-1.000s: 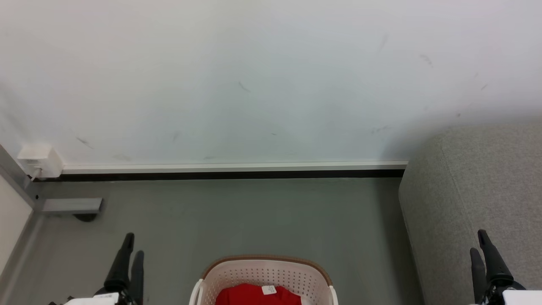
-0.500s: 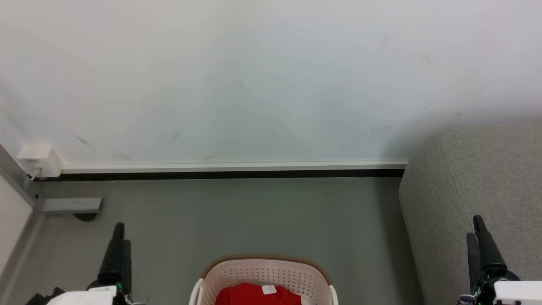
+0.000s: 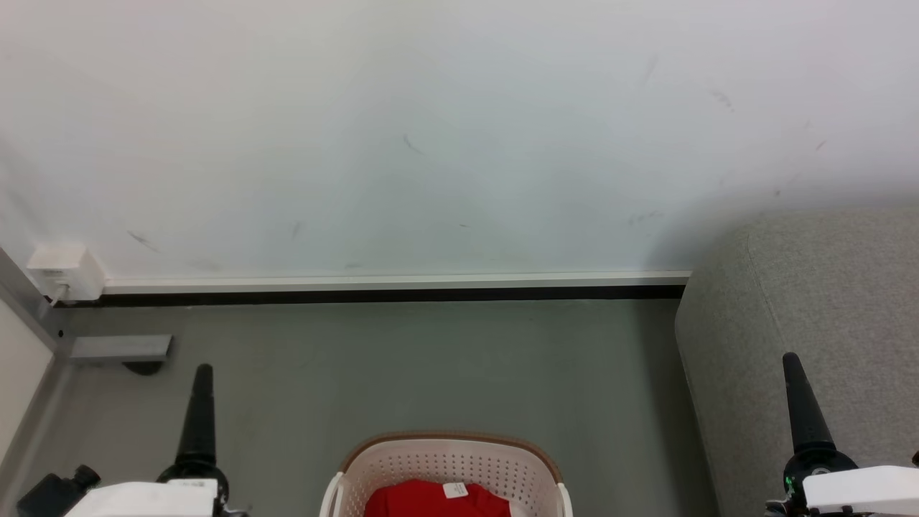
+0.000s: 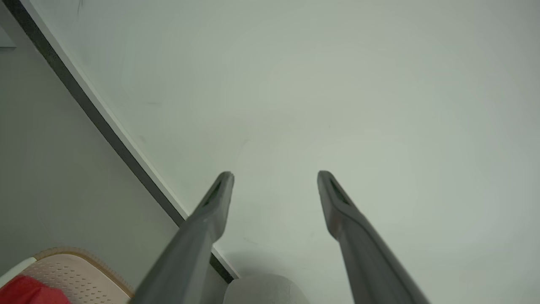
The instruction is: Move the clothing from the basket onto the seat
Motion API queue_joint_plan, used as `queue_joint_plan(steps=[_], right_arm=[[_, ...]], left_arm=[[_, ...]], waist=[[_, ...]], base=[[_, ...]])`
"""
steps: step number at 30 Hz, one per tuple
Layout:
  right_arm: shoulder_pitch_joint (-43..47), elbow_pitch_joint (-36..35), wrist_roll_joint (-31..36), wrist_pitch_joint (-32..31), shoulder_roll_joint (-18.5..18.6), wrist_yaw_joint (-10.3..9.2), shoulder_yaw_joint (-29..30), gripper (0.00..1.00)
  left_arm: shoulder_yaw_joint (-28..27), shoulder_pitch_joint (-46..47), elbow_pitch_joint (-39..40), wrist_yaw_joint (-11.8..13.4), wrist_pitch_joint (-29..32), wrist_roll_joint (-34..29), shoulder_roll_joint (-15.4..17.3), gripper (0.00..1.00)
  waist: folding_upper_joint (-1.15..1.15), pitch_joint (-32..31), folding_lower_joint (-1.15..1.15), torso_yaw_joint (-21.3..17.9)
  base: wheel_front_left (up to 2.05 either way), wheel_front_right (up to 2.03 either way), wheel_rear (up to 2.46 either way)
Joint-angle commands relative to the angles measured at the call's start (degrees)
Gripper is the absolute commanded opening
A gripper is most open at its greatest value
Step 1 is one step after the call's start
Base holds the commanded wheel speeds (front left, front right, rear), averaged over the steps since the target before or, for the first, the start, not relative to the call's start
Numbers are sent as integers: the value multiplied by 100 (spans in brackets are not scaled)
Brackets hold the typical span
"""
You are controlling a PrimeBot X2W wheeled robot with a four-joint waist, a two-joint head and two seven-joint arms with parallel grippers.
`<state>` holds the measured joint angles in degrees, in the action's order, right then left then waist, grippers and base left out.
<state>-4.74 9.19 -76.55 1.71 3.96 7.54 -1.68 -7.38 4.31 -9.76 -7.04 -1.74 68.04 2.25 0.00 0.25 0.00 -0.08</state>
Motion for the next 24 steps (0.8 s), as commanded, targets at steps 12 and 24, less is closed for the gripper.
queue_joint_plan(steps=[12, 24], right_arm=[[-163, -141, 1436, 299, 230, -3, -295, 100], [-143, -101, 2685, 513, 321, -4, -405, 100]], left_arm=[[148, -105, 389, 380, -300, -1936, 49, 100], [283, -207, 478, 663, -516, -3311, 81, 100]], waist=[[0, -17, 0, -14], [0, -27, 0, -27]], base=[[0, 0, 0], [0, 0, 0]])
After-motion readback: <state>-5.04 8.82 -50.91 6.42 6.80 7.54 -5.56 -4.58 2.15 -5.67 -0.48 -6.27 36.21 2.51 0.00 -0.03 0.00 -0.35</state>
